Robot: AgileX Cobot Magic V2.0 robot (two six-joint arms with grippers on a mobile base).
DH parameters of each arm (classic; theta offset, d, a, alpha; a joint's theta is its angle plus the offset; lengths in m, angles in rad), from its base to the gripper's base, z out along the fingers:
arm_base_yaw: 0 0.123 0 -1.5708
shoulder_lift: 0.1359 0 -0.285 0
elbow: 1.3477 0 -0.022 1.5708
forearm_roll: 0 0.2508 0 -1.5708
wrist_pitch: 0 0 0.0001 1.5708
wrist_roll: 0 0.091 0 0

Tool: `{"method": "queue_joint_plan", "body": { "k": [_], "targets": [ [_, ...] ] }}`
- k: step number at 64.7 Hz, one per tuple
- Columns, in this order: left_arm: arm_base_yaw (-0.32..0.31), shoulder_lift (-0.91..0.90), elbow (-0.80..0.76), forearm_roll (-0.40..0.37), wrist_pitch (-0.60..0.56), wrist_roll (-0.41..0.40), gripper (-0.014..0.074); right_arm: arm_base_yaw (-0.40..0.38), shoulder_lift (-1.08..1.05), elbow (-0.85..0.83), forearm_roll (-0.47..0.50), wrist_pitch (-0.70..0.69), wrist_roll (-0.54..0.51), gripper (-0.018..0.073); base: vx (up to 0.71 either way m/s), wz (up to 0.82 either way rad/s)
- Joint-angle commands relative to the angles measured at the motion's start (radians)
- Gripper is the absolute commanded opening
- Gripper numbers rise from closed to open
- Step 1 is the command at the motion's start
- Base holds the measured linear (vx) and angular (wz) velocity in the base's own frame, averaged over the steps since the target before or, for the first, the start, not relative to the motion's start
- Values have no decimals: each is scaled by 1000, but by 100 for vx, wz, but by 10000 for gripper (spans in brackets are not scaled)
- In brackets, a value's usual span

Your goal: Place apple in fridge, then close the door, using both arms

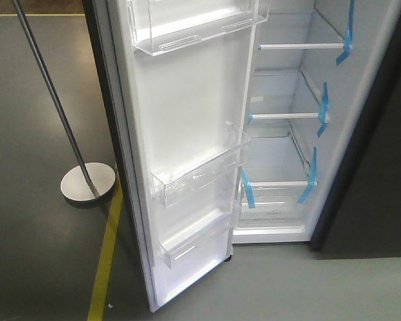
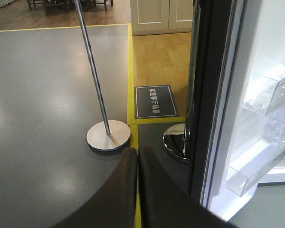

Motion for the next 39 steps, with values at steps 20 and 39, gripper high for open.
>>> {"method": "queue_joint_plan", "body": {
  "k": [20,39],
  "targets": [
    [-2,-11,18,2,-69,-2,-5,-4,0,-28,-1,-80,-1,132,5,0],
    [-2,-11,18,2,-69,-2,-5,-4,0,-28,-1,-80,-1,132,4,1]
  ]
}}
